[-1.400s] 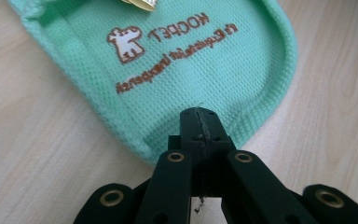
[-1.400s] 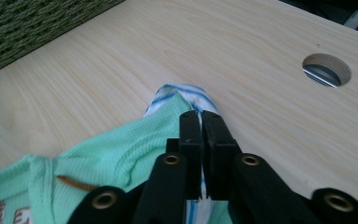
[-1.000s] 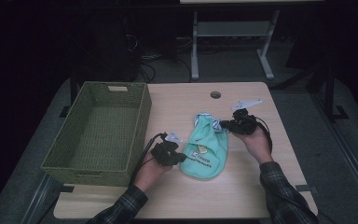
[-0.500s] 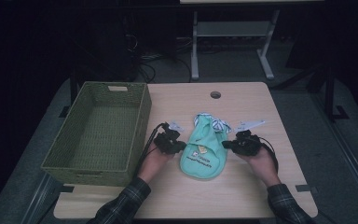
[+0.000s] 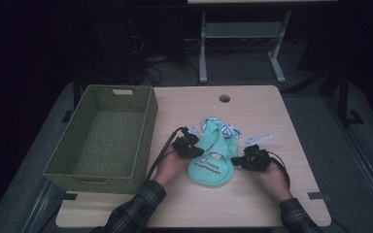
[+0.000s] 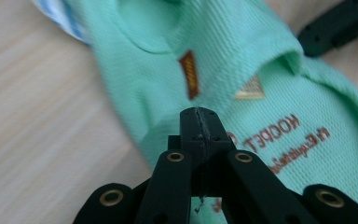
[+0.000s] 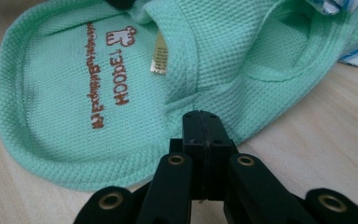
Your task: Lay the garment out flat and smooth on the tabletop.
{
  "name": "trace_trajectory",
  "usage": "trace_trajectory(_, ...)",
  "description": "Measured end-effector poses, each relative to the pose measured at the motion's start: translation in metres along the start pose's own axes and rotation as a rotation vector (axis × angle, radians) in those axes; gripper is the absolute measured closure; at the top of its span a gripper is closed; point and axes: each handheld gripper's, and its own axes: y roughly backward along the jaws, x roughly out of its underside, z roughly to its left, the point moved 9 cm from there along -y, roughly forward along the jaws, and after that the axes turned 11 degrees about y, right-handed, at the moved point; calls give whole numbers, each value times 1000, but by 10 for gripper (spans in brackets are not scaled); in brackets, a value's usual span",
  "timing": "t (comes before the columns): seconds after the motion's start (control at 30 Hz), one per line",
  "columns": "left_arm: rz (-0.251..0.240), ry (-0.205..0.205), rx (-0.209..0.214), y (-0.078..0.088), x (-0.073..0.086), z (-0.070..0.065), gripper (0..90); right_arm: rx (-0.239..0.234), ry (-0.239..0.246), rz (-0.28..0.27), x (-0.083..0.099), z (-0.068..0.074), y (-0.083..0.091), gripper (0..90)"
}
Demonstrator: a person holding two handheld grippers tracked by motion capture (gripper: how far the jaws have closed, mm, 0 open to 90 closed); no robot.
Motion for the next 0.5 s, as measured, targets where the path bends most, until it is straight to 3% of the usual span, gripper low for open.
trace_trajectory(0.07, 8, -6, 2, -4, 3, -1, 896, 3, 1, 1, 0, 0, 0, 896)
trace_trajectory(0.17, -38, 7, 14, 5, -5, -1, 896, 8, 1, 2, 0, 1, 0, 896)
trace_trajectory(0.3, -72, 28, -13, 13, -14, 13, 896, 1, -3, -1, 1, 0, 0, 896)
trace_trajectory(0.4, -58, 49, -10, 8, -13, 23, 896, -1, 1, 2, 2, 0, 1, 896)
trace_trajectory(0.47, -31, 37, 0, 2, -9, 23, 896, 1, 2, 4, 2, -1, 1, 896)
trace_trajectory(0.5, -13, 23, -21, -2, -5, 25, 896, 1, 3, 6, 3, -1, 2, 896)
